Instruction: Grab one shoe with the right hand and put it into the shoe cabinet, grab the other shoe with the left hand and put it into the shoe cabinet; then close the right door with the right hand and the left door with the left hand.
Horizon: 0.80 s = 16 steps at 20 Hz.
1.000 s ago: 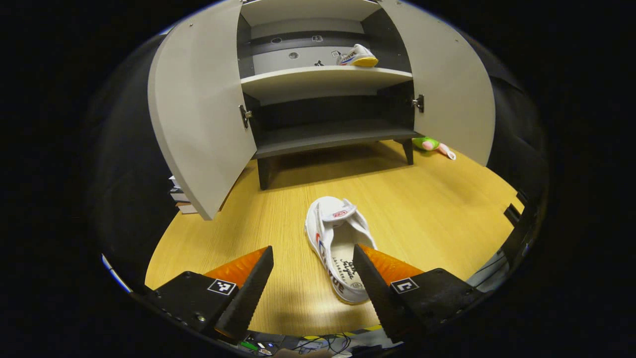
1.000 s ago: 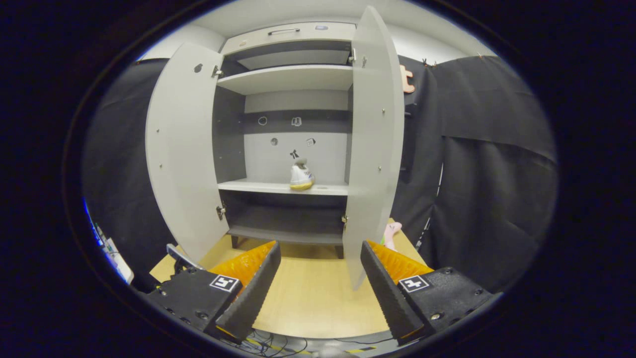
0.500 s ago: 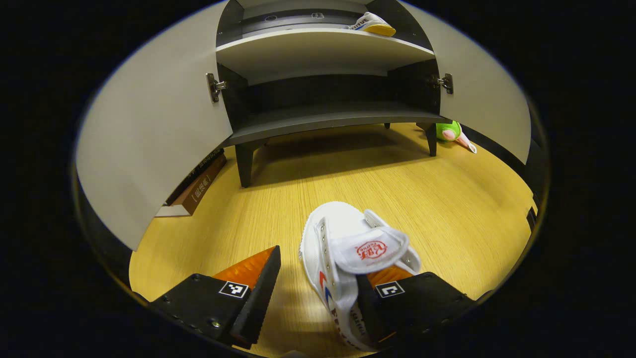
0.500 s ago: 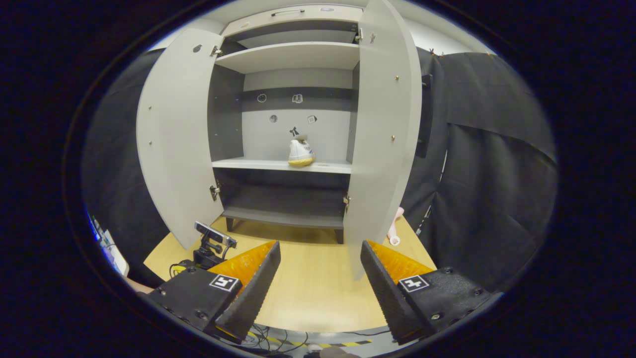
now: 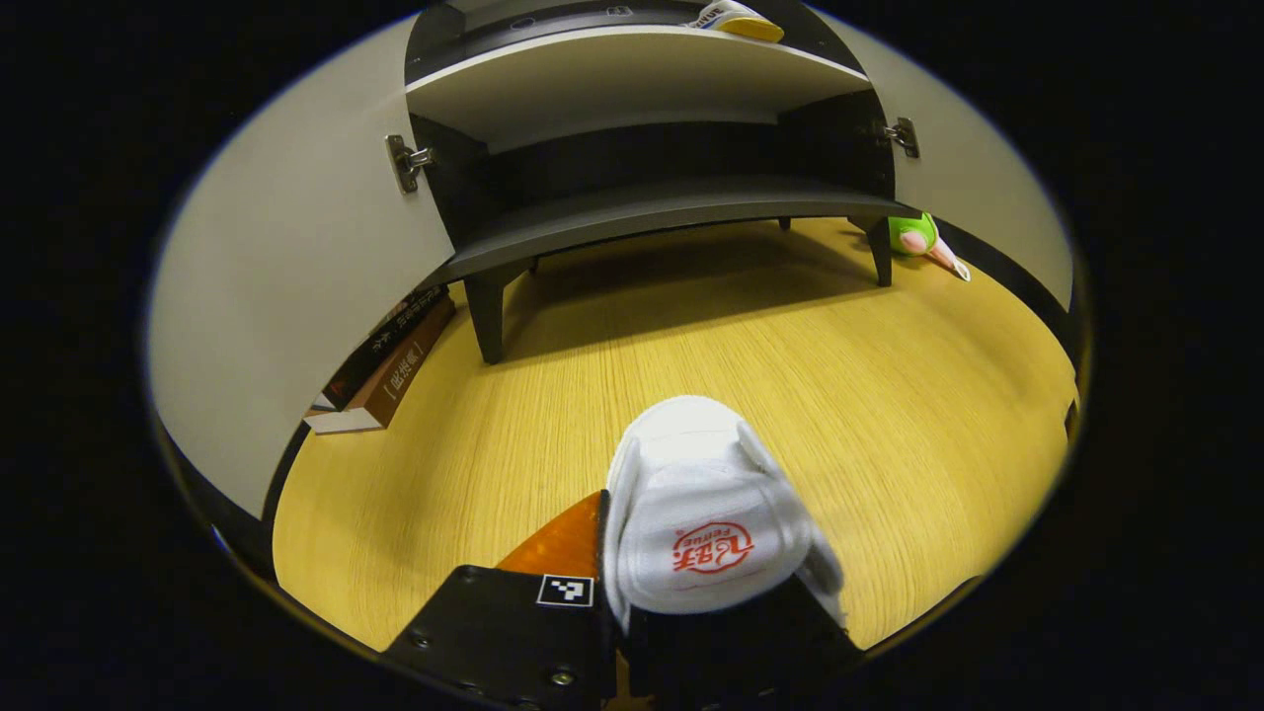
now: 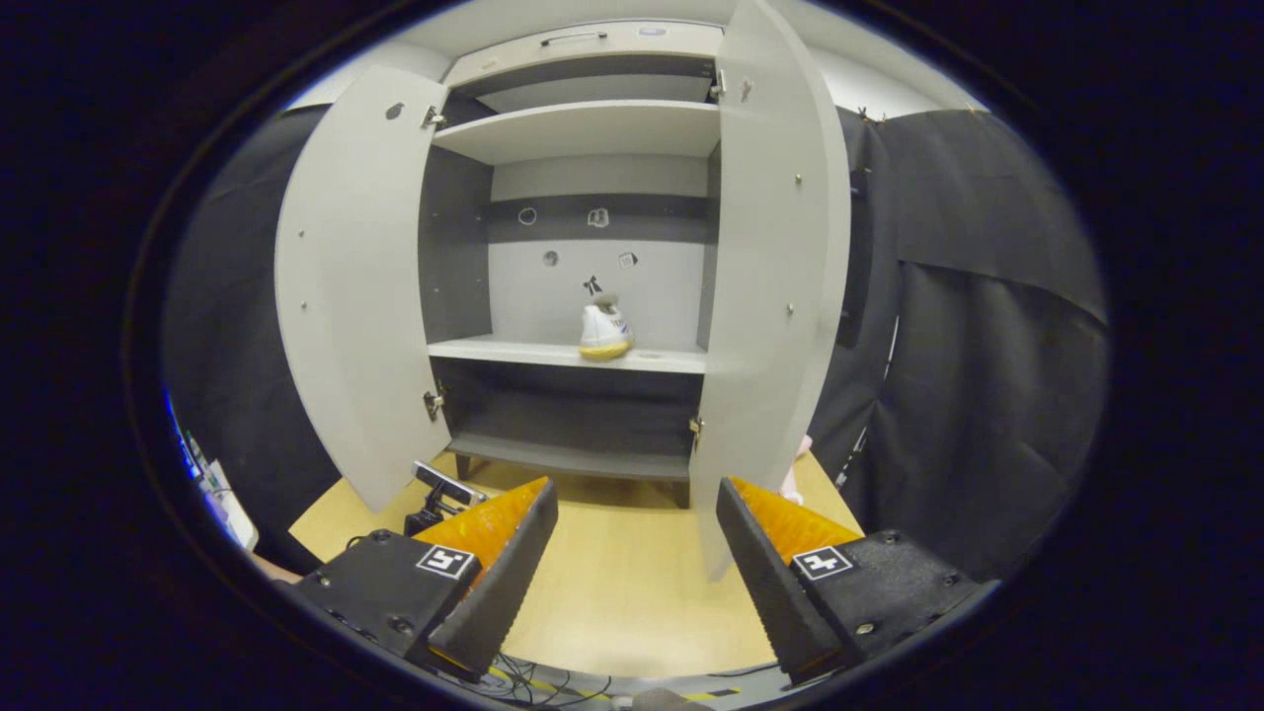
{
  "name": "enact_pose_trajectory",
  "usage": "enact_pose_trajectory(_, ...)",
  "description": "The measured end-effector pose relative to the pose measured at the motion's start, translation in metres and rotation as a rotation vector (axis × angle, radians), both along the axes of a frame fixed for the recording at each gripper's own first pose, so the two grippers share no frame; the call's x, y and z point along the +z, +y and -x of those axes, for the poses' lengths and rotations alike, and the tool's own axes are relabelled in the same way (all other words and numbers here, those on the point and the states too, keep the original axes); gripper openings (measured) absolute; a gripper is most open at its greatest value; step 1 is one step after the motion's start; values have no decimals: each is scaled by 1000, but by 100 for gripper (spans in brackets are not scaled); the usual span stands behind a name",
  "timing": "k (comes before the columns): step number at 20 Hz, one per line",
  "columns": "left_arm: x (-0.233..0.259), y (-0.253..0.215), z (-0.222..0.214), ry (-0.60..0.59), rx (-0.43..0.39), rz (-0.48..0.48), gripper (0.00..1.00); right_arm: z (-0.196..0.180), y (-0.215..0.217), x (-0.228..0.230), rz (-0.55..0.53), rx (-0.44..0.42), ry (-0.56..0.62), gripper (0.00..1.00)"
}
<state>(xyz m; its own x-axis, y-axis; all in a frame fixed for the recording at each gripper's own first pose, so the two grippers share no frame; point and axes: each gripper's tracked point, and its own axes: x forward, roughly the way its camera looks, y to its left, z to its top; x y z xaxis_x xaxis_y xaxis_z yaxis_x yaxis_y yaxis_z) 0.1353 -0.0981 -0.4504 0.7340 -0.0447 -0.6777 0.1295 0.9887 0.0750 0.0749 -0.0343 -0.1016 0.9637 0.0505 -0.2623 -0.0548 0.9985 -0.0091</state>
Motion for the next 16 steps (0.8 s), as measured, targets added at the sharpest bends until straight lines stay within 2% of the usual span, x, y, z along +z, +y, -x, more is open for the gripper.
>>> enact_pose_trajectory(4,48,5,10,-46,80,66,14,-11,13,27,-2,74,-58,100)
enact_pose_trajectory(9,135,20,24,-139,121,61,14,-16,21,49,2,145,-115,100)
enact_pose_trajectory(16,268,43,22,-297,190,75,14,-23,21,67,-29,209,-157,100)
